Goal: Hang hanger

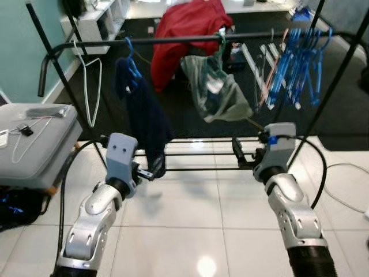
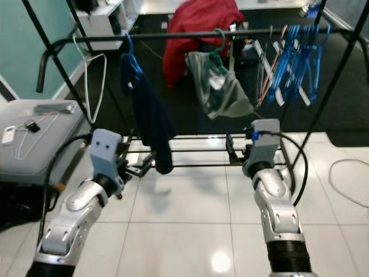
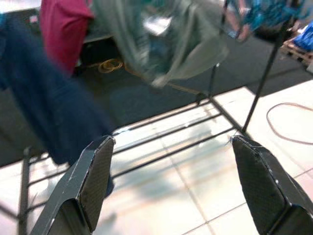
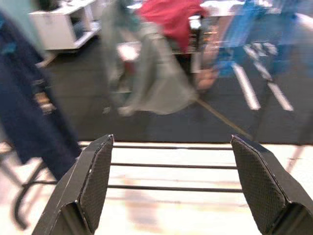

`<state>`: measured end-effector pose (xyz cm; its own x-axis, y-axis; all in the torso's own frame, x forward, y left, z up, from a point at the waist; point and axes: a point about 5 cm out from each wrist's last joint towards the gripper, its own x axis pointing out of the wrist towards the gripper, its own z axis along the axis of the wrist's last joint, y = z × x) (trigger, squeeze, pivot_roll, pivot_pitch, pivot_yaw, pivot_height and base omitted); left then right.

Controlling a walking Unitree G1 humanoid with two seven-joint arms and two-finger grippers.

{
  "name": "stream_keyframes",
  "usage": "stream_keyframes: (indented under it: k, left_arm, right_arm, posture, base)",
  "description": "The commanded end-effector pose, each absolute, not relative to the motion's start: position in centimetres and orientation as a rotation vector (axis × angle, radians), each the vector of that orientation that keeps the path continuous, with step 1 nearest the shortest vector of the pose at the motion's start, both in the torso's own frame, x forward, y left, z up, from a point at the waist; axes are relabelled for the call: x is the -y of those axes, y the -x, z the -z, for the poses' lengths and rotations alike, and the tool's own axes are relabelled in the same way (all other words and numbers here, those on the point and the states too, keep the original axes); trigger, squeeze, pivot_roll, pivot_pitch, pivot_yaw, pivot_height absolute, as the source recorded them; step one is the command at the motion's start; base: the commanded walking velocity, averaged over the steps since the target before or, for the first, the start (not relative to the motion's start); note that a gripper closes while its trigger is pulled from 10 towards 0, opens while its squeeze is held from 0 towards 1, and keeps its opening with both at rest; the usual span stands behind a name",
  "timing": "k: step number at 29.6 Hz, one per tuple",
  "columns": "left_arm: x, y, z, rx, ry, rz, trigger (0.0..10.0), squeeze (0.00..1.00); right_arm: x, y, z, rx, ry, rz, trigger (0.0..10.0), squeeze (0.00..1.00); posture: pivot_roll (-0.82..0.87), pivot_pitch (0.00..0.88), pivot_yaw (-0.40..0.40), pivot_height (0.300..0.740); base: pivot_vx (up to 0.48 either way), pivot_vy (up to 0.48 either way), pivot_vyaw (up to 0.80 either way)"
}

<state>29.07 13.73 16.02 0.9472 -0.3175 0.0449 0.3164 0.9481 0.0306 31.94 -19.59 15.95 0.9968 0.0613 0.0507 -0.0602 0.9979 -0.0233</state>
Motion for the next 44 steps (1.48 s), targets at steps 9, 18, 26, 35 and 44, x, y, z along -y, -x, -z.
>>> stream_keyframes:
  k: [9,18,26,35,44]
  left_arm:
    - [-16.1,-29.1,-15.6,0.05,0.093,0.186,10.0,0.0]
    - [-17.1,-29.0,-15.7,0.065,0.098,0.107,10.0,0.0]
    - [-16.9,-29.0,-15.7,0.064,0.097,0.122,10.0,0.0]
    - [-16.4,-29.0,-15.6,0.065,0.097,0.158,10.0,0.0]
    - [-15.6,-28.6,-15.5,0.069,0.104,0.26,10.0,0.0]
  right_arm:
    - [18.8,-32.0,-15.7,0.043,0.028,-0.096,10.0,0.0]
    - [18.6,-32.2,-15.8,0.045,0.037,-0.144,10.0,0.0]
    - [18.6,-32.1,-15.9,0.054,0.032,-0.138,10.0,0.0]
    - [18.8,-32.1,-16.0,0.069,0.039,-0.126,10.0,0.0]
    - [20.9,-33.0,-21.0,0.202,0.153,-0.159,10.0,0.0]
  posture:
    - [-0.11,0.109,0.013,0.74]
    - [-0.11,0.107,0.013,0.74]
    - [-0.11,0.108,0.014,0.74]
    - [-0.11,0.099,0.015,0.74]
    - [-0.12,0.091,0.018,0.74]
  base:
    - [0.097,0.0,0.0]
    - [0.459,0.0,0.18]
    - [0.48,0.0,0.62]
    - [0.48,0.0,0.0]
    - [0.191,0.0,0.0]
